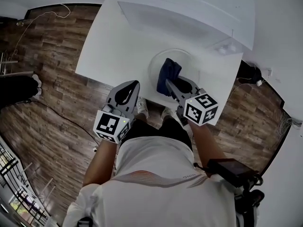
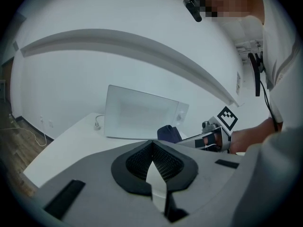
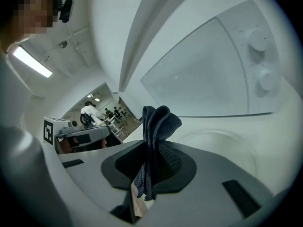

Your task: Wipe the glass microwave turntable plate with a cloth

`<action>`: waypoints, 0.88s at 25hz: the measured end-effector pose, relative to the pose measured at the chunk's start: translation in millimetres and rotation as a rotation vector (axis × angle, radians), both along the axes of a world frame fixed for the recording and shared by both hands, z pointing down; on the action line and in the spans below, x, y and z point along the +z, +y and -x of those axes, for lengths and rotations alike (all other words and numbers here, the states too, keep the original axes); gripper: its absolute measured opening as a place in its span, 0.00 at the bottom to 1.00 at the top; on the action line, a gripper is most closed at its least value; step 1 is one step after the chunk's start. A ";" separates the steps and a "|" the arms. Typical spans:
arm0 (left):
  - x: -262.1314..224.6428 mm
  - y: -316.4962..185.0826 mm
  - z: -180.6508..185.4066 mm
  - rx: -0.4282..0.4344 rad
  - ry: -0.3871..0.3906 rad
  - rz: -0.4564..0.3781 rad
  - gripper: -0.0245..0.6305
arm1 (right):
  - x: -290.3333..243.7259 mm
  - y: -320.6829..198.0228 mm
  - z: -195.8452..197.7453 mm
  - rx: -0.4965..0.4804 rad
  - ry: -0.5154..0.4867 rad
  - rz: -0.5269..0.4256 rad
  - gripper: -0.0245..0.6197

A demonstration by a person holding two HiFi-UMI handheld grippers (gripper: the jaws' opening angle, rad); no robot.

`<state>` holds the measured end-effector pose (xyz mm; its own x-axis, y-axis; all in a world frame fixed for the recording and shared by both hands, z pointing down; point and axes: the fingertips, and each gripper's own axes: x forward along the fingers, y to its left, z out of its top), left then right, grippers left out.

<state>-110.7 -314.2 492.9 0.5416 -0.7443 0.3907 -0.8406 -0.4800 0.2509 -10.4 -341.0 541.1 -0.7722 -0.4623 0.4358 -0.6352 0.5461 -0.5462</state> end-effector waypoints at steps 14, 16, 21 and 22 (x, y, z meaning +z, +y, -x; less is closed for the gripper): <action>15.7 9.6 35.1 -0.024 -0.002 0.032 0.05 | 86.9 26.0 62.2 -0.105 0.102 0.211 0.13; 16.4 9.0 33.7 -0.017 -0.002 0.035 0.05 | 90.8 25.4 52.2 -0.087 0.117 0.224 0.13; 17.7 5.0 19.7 0.013 0.000 0.037 0.05 | 101.5 28.5 13.4 -0.018 0.143 0.275 0.13; 17.3 4.3 16.0 0.021 0.000 0.036 0.05 | 102.5 29.3 5.3 -0.002 0.145 0.282 0.13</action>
<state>-126.7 -310.0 510.2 0.5568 -0.7181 0.4174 -0.8306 -0.4880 0.2683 -15.7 -311.7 643.6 -0.6934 -0.3059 0.6524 -0.7166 0.3875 -0.5799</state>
